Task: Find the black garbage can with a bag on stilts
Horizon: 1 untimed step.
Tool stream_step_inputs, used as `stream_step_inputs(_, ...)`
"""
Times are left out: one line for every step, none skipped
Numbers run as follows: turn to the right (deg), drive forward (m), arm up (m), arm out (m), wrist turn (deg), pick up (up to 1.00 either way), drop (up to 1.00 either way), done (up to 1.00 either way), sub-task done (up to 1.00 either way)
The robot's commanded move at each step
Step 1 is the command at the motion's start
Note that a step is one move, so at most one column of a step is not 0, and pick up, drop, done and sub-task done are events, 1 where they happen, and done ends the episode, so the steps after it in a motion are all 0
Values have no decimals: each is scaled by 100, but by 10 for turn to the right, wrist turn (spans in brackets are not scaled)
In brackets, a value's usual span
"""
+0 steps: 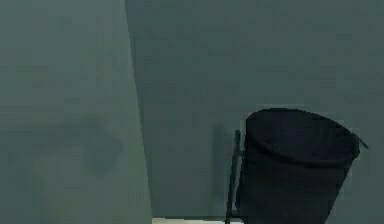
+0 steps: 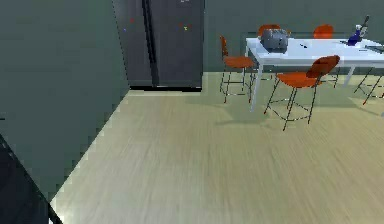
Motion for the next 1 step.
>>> stream_step_inputs(300, 0, 0, 0, 0, 0, 0, 0, 0)
